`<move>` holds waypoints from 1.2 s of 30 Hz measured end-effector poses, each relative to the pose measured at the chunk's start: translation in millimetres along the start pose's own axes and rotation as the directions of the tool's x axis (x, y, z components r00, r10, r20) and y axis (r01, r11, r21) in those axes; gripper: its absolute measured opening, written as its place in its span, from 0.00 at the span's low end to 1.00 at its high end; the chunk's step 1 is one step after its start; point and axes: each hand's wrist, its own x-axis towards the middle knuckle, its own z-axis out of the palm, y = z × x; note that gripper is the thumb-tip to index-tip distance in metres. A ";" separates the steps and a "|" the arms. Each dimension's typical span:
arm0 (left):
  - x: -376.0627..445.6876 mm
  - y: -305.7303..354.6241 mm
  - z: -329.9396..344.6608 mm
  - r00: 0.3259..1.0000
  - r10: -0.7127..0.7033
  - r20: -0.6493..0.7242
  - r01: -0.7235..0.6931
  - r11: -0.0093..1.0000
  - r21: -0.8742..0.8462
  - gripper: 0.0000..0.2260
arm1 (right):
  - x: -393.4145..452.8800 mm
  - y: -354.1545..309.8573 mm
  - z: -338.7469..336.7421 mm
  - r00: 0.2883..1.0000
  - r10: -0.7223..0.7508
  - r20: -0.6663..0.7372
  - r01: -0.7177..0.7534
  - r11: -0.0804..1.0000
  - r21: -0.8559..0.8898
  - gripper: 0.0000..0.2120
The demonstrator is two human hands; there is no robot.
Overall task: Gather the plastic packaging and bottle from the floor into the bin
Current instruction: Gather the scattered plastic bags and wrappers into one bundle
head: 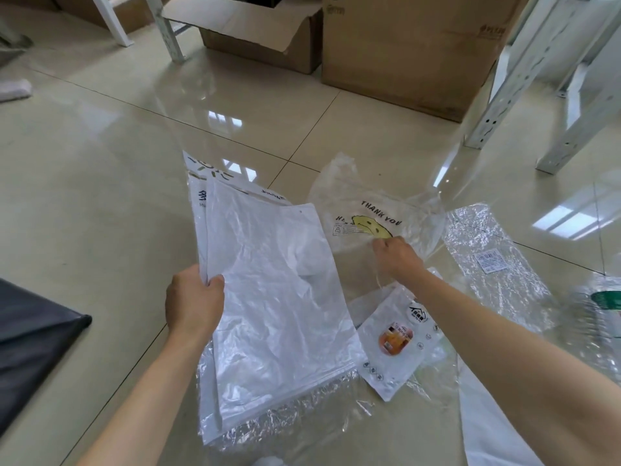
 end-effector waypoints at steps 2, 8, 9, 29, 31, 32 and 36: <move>-2.2 1.3 2.4 1.000 -0.003 0.007 0.003 1.000 0.015 0.09 | -5.5 -4.9 -9.6 0.999 0.006 0.048 -0.013 0.991 0.136 0.15; -2.5 1.2 1.1 0.999 -0.032 0.003 0.032 0.999 0.018 0.07 | -9.3 -17.7 -28.7 0.963 0.070 -0.261 0.068 0.872 0.485 0.16; -1.7 1.2 0.6 0.999 -0.040 0.001 0.040 0.999 0.015 0.08 | -7.1 -19.2 -31.4 0.928 0.082 -0.362 0.107 0.876 0.471 0.17; -31.2 45.8 -0.8 0.911 -0.092 0.402 0.280 0.853 -0.440 0.09 | -137.2 -112.5 71.6 0.888 -0.454 0.065 0.214 0.535 0.817 0.22; -29.4 40.8 2.0 0.914 -0.148 0.378 0.291 0.887 -0.358 0.02 | -136.9 -111.5 76.0 0.883 -0.454 0.118 0.178 0.556 0.812 0.32; -27.9 38.1 4.5 0.927 -0.179 0.331 0.287 0.906 -0.313 0.03 | -137.5 -107.7 75.5 0.889 -0.437 0.139 0.166 0.589 0.791 0.36; -14.6 24.5 14.3 0.964 -0.178 0.198 0.214 0.961 -0.178 0.06 | -128.9 -61.7 66.4 0.992 -0.113 -0.055 0.124 0.818 0.561 0.31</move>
